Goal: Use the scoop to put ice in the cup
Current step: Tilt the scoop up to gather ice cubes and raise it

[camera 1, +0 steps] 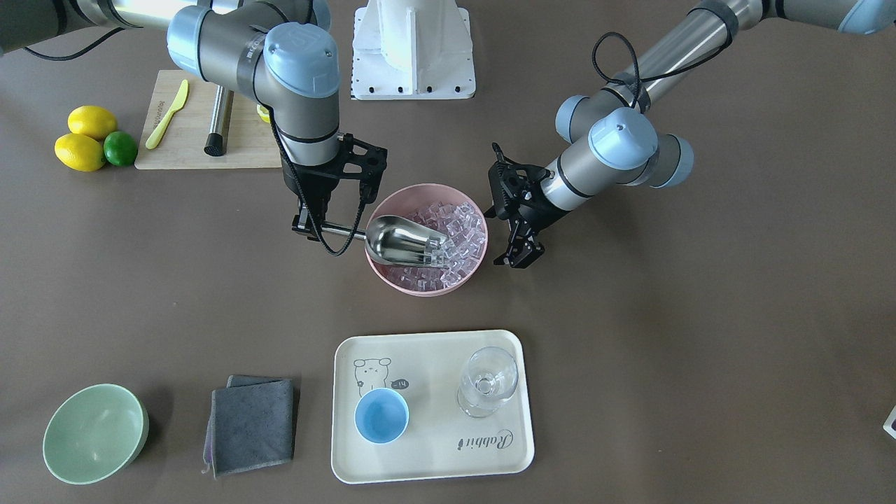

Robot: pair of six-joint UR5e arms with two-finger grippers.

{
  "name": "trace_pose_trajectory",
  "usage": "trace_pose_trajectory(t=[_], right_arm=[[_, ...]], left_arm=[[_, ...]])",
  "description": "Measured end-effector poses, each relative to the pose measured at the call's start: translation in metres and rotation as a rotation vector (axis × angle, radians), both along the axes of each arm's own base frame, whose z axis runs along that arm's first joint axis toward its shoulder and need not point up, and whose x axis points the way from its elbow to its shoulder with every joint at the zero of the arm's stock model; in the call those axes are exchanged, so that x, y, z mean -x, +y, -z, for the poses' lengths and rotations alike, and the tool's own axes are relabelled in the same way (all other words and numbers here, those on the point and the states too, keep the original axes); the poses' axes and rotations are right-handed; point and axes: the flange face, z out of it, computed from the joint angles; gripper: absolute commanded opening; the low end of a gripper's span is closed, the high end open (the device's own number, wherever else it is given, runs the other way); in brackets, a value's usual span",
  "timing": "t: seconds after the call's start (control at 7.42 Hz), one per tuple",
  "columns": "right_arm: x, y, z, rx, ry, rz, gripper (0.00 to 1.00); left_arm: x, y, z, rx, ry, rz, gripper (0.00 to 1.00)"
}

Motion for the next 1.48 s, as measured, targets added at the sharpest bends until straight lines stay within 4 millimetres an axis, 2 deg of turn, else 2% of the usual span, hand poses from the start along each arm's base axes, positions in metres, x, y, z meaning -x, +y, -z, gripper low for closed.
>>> trace_pose_trajectory(t=[0.27,1.08,1.48], right_arm=[[-0.004,0.007,-0.015,0.006,-0.052,0.021,0.0],[-0.011,0.02,-0.008,0.062,-0.139,0.056,0.0],[-0.025,0.015,-0.024,0.082,-0.198,0.055,0.0]], left_arm=[[0.0,0.0,0.0,0.0,0.0,0.0,0.99],[0.001,-0.001,0.001,0.0,0.001,0.002,0.99],[0.002,-0.001,0.001,0.0,0.0,0.002,0.99]])
